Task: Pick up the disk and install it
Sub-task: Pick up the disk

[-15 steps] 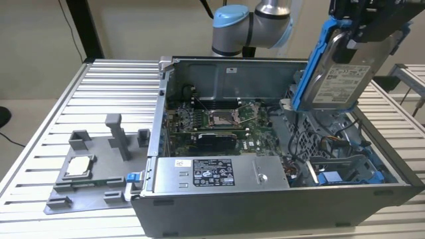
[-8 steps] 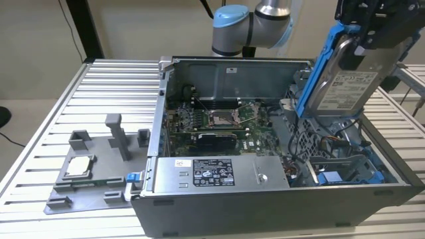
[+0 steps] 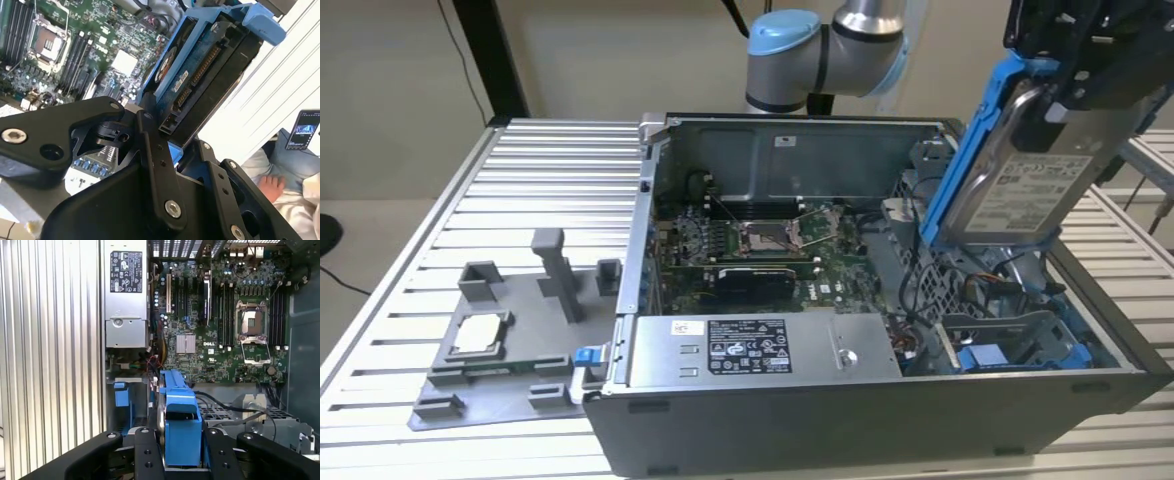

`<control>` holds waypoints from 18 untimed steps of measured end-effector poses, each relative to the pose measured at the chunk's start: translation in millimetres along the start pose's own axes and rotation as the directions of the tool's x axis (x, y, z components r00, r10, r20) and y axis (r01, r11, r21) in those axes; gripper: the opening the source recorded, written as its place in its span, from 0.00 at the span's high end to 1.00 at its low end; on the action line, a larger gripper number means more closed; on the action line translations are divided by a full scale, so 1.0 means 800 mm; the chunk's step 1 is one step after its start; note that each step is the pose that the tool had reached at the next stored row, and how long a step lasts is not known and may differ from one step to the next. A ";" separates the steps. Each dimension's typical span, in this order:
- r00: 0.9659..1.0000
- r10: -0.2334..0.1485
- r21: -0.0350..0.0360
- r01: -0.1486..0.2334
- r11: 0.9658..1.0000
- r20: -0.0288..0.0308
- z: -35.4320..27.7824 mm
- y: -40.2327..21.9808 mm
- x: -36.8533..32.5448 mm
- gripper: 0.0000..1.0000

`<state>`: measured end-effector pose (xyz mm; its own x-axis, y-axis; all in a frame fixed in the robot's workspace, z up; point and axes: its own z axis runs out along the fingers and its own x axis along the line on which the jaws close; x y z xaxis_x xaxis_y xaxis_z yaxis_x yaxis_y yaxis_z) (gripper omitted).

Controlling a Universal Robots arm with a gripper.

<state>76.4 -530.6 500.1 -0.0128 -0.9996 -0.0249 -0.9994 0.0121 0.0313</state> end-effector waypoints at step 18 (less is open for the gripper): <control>1.000 0.000 -0.021 0.000 1.000 0.000 -0.0012 -0.0309 0.0330 1.00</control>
<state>100.8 -557.3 499.6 -0.0133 -0.9996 -0.0247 -0.9986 0.0120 0.0519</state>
